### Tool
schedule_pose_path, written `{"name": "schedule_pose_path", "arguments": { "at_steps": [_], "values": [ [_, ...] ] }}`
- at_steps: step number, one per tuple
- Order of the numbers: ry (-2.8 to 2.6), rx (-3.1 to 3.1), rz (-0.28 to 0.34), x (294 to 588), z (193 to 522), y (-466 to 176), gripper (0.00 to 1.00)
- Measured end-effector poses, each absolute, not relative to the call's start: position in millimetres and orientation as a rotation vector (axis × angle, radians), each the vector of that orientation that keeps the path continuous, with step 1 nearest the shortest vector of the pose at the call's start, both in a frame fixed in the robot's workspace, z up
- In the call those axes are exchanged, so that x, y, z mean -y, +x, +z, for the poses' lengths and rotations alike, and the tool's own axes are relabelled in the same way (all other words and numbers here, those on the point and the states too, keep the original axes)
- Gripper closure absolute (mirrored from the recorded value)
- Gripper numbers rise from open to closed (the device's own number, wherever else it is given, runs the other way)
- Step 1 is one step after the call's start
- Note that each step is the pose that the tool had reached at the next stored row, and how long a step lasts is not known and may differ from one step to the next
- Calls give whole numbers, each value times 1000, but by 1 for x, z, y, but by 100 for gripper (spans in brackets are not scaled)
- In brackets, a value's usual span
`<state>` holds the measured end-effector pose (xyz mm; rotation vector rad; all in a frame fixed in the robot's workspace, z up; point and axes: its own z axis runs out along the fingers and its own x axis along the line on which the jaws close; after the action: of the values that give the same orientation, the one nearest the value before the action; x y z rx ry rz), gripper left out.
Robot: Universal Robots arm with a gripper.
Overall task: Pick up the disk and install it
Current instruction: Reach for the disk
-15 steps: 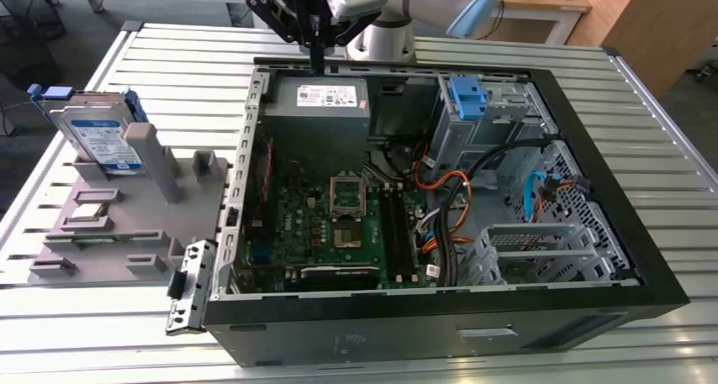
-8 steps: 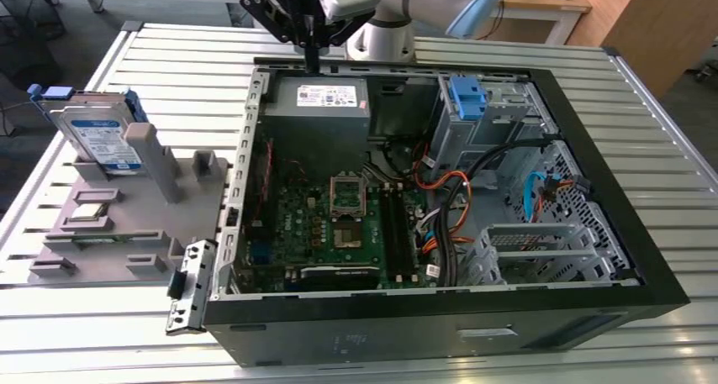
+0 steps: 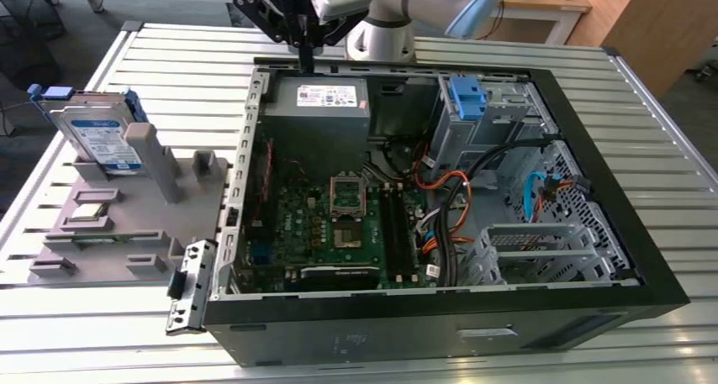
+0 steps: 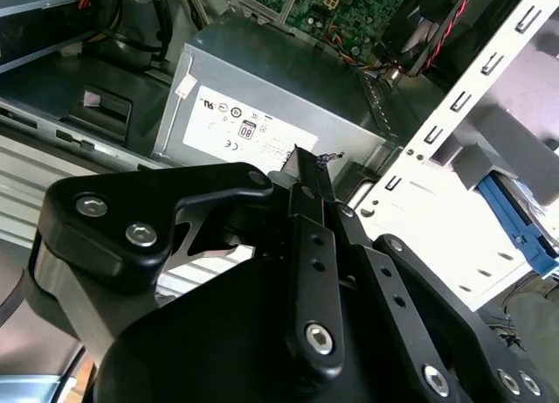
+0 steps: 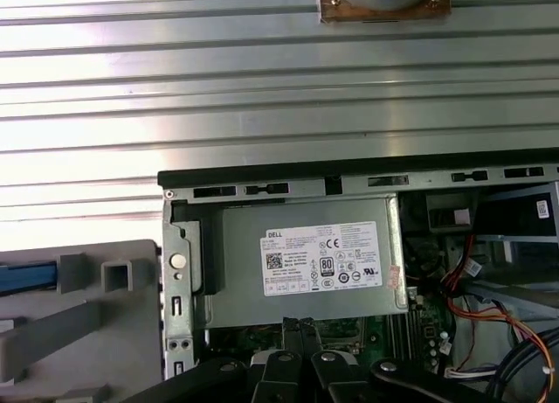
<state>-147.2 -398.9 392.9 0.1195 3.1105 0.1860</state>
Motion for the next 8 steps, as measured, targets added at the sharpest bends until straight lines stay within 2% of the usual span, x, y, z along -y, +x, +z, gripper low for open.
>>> {"name": "schedule_pose_path", "arguments": {
  "at_steps": [8],
  "values": [
    [120, -3110, 186, 399, 393, -156, 89]
  ]
}}
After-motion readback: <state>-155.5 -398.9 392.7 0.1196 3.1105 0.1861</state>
